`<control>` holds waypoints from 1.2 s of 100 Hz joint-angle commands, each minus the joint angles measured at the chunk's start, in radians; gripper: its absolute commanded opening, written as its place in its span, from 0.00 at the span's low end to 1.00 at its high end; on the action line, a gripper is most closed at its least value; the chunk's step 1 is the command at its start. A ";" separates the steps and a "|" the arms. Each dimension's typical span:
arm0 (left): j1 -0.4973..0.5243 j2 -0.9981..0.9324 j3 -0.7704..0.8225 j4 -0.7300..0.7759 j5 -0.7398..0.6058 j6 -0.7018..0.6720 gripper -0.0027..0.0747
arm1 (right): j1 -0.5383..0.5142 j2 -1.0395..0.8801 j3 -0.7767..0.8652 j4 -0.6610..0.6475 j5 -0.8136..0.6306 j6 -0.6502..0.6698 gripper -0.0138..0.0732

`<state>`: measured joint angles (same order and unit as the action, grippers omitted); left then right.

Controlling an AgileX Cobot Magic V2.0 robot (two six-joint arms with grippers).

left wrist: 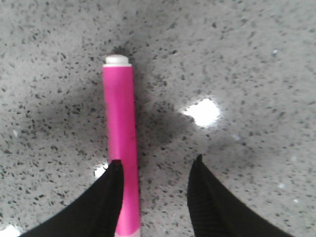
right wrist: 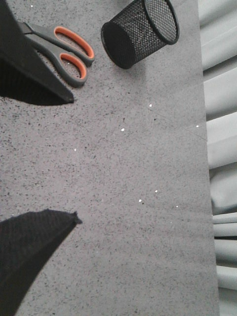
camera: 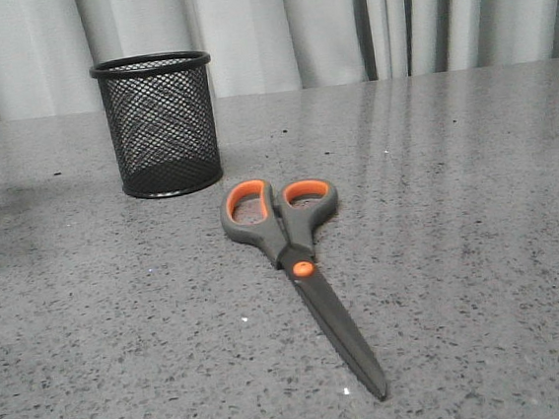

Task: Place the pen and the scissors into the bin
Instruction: 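Close the left gripper on the pink highlighter and lift it, then lower the highlighter into the black mesh cup and release it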

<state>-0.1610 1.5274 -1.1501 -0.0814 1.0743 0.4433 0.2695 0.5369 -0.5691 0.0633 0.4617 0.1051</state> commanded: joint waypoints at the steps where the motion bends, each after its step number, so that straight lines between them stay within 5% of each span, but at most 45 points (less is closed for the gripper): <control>1: -0.006 -0.014 -0.031 0.011 -0.033 -0.012 0.40 | -0.008 0.011 -0.036 -0.011 -0.054 -0.010 0.63; 30: -0.006 0.034 -0.031 0.010 -0.044 -0.033 0.37 | -0.008 0.011 -0.036 -0.004 -0.040 -0.010 0.63; 39: -0.006 0.052 -0.031 0.010 -0.029 -0.033 0.25 | -0.008 0.011 -0.036 0.007 -0.038 -0.010 0.63; 49: -0.006 0.068 -0.031 0.004 -0.011 -0.033 0.01 | -0.008 0.011 -0.036 0.030 -0.035 -0.010 0.63; 73: -0.006 -0.031 -0.106 -0.169 -0.157 -0.027 0.01 | -0.008 0.011 -0.036 0.036 -0.009 -0.010 0.63; 98: -0.006 -0.283 -0.091 -0.761 -0.624 0.255 0.01 | -0.008 0.011 -0.036 0.036 0.021 -0.010 0.63; 120: -0.096 -0.266 -0.024 -1.521 -0.572 1.024 0.01 | -0.008 0.011 -0.036 0.036 -0.026 -0.010 0.63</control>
<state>-0.2061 1.2564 -1.1743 -1.2823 0.4918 1.1594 0.2695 0.5369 -0.5691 0.0998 0.5322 0.1034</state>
